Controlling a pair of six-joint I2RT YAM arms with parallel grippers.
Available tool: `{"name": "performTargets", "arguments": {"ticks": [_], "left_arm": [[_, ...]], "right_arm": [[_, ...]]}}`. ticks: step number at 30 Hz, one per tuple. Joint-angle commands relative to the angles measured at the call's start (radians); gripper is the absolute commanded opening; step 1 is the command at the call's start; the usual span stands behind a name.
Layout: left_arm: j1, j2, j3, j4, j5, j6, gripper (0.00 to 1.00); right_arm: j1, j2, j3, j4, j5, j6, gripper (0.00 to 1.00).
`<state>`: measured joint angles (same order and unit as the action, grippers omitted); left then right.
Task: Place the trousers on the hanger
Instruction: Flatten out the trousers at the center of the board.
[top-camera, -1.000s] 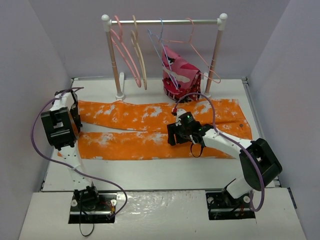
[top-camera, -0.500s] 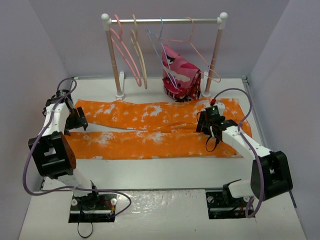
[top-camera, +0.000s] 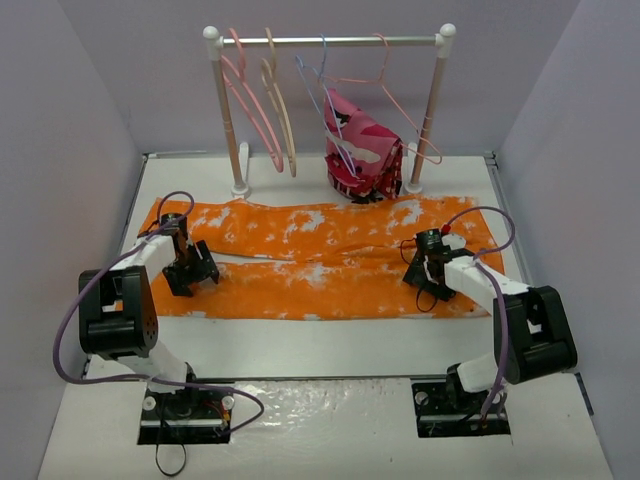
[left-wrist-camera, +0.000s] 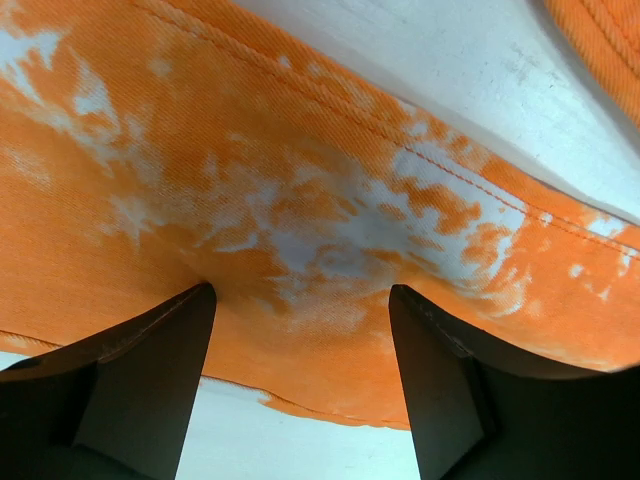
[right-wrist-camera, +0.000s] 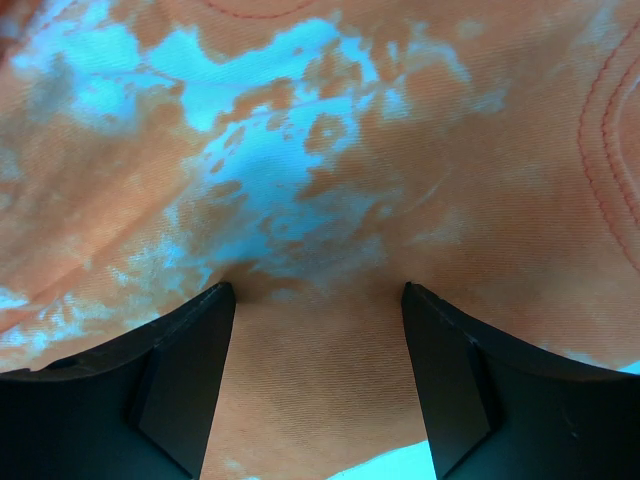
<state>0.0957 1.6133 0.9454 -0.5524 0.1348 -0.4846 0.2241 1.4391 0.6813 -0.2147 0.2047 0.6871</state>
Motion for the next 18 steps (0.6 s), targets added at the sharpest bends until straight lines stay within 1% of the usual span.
{"name": "performTargets", "arguments": {"ticks": [1, 4, 6, 10, 13, 15, 18], "left_arm": [[0.023, -0.019, -0.038, 0.007, 0.004, -0.026, 0.67], [0.036, -0.042, -0.039, -0.018, 0.008, -0.01, 0.67], [0.041, -0.071, -0.035, -0.03, 0.003, 0.008, 0.67], [0.025, -0.138, -0.011, -0.059, -0.004, 0.036, 0.67], [-0.03, -0.194, 0.008, -0.059, -0.007, 0.031, 0.67], [-0.092, -0.217, 0.007, -0.037, -0.012, 0.002, 0.67], [-0.15, -0.196, -0.023, 0.024, 0.005, -0.072, 0.67]], "right_arm": [[0.008, -0.098, -0.038, -0.247, -0.021, 0.121, 0.65], [0.009, -0.174, -0.037, -0.318, -0.022, 0.146, 0.65], [0.008, -0.196, -0.028, -0.336, -0.016, 0.143, 0.65], [0.008, -0.212, 0.031, -0.323, -0.009, 0.108, 0.62], [0.003, -0.193, 0.103, -0.272, 0.03, 0.065, 0.59], [-0.015, -0.168, 0.129, -0.219, 0.039, 0.029, 0.58], [-0.033, -0.111, 0.151, -0.14, 0.031, 0.005, 0.57]]}}
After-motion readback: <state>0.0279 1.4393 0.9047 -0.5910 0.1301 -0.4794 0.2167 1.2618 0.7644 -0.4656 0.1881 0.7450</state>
